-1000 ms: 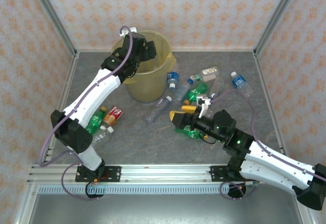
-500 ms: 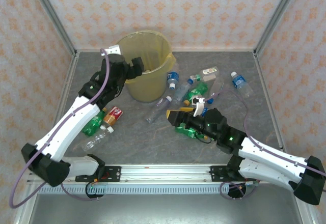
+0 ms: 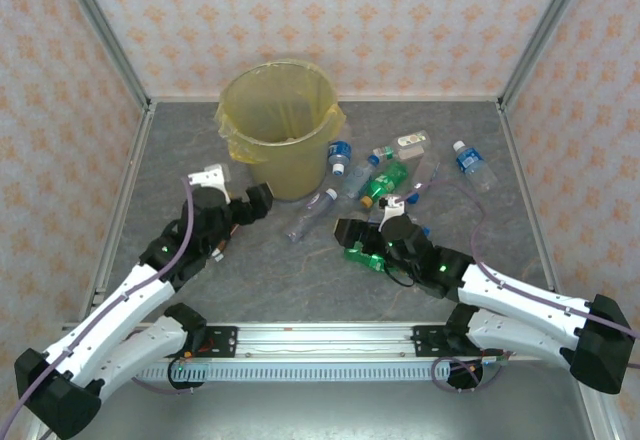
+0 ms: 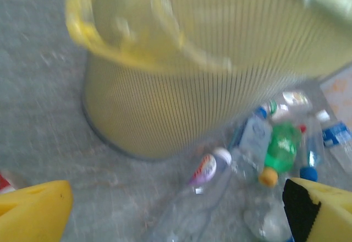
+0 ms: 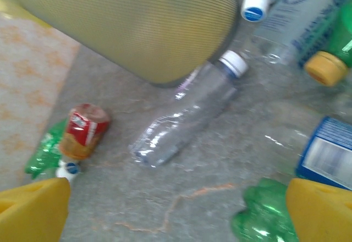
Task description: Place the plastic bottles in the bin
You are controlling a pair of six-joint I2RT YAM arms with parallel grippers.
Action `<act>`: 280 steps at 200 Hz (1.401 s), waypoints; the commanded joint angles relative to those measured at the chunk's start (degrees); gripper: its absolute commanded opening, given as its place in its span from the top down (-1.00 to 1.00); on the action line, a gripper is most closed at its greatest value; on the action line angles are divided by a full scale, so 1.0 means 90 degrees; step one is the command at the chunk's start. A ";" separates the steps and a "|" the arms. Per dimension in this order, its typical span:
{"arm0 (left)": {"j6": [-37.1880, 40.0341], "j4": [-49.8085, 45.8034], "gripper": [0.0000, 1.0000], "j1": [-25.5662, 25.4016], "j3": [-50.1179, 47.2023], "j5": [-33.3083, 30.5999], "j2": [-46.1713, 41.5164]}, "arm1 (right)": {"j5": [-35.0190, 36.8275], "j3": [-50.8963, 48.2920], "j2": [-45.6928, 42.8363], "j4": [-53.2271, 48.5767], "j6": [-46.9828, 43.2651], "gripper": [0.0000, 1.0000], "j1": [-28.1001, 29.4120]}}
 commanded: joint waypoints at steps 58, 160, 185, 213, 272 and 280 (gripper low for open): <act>-0.0605 0.1061 -0.98 -0.0741 -0.0890 0.0175 -0.0389 | 0.0620 -0.0549 -0.0165 -0.1427 -0.0096 -0.99 0.0042; -0.0753 0.1041 -0.98 -0.0761 -0.1035 0.0141 -0.0630 | -0.0652 -0.0931 0.0413 -0.0631 -0.0479 -0.98 0.0042; -0.0802 0.1076 -0.98 -0.0761 -0.1039 0.0178 -0.0622 | -0.0611 -0.0845 0.0526 -0.0620 -0.0604 -0.95 0.0041; -0.0811 0.1024 -0.98 -0.0761 -0.0981 0.0189 -0.0622 | -0.0657 -0.0809 0.0800 -0.0528 -0.0783 -0.89 0.0037; -0.0900 0.0894 -0.98 -0.0761 -0.0775 0.0311 -0.0646 | -0.0399 -0.0361 0.1682 -0.0544 -0.1124 -0.75 0.0041; -0.0900 0.0871 -0.98 -0.0761 -0.0765 0.0290 -0.0663 | -0.0402 -0.0340 0.1685 -0.0502 -0.1144 -0.72 0.0042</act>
